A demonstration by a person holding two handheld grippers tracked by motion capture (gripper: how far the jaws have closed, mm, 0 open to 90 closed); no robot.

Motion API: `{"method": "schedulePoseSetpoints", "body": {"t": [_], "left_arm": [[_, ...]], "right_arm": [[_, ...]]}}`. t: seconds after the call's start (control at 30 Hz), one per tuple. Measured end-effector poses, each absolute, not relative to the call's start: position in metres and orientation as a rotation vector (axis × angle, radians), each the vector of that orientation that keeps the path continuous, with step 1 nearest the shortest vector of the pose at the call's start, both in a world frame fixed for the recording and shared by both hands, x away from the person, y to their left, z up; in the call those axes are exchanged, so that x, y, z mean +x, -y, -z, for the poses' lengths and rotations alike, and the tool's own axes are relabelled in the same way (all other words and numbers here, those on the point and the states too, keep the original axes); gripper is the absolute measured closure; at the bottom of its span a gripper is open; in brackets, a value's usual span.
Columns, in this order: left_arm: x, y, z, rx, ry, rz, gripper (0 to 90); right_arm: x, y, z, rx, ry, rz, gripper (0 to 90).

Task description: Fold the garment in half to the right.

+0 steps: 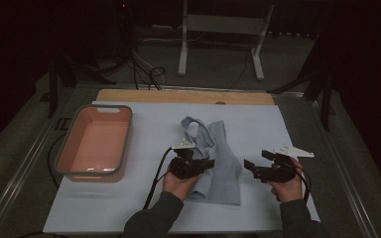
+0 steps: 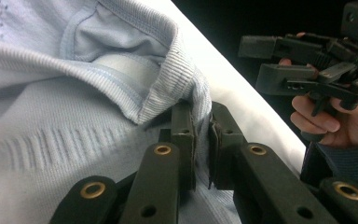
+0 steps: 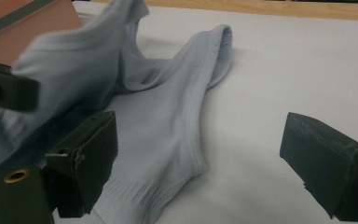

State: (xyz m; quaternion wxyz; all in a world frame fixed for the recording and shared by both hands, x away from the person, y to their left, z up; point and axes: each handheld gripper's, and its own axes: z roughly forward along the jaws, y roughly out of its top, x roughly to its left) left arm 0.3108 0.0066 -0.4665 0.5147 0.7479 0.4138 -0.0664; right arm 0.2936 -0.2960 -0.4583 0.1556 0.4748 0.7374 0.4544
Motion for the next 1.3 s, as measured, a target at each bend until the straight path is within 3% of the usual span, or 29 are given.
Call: {"method": "schedulePoseSetpoints", "body": {"t": [0.17,0.4,0.47,0.5,0.67,0.9,1.07,1.3], "left_arm": [[0.311,0.007,0.473,1.838,-0.973,0.182,81.6],[0.312,-0.005,0.465,1.772,-0.963,0.139,49.4],[0.313,-0.012,0.461,1.759,-0.980,0.103,45.8],[0.313,-0.017,0.459,1.757,-0.985,0.079,38.8],[0.313,-0.038,0.453,1.740,-1.024,-0.014,23.3],[0.311,-0.062,0.452,1.759,-1.083,-0.137,15.9],[0.308,-0.079,0.455,1.757,-1.095,-0.159,7.3],[0.305,-0.090,0.453,1.744,-1.106,-0.160,2.2]], "right_arm": [[0.294,0.296,0.459,1.360,-2.115,-1.304,11.4],[0.294,0.290,0.460,1.354,-2.128,-1.305,11.4],[0.294,0.289,0.460,1.348,-2.134,-1.303,11.4],[0.294,0.286,0.460,1.343,-2.145,-1.305,11.4],[0.296,0.280,0.462,1.342,-2.164,-1.306,11.6],[0.300,0.271,0.462,1.336,-2.184,-1.305,11.6],[0.303,0.266,0.463,1.342,-2.199,-1.309,13.4],[0.306,0.260,0.462,1.345,-2.206,-1.333,17.1]]}}
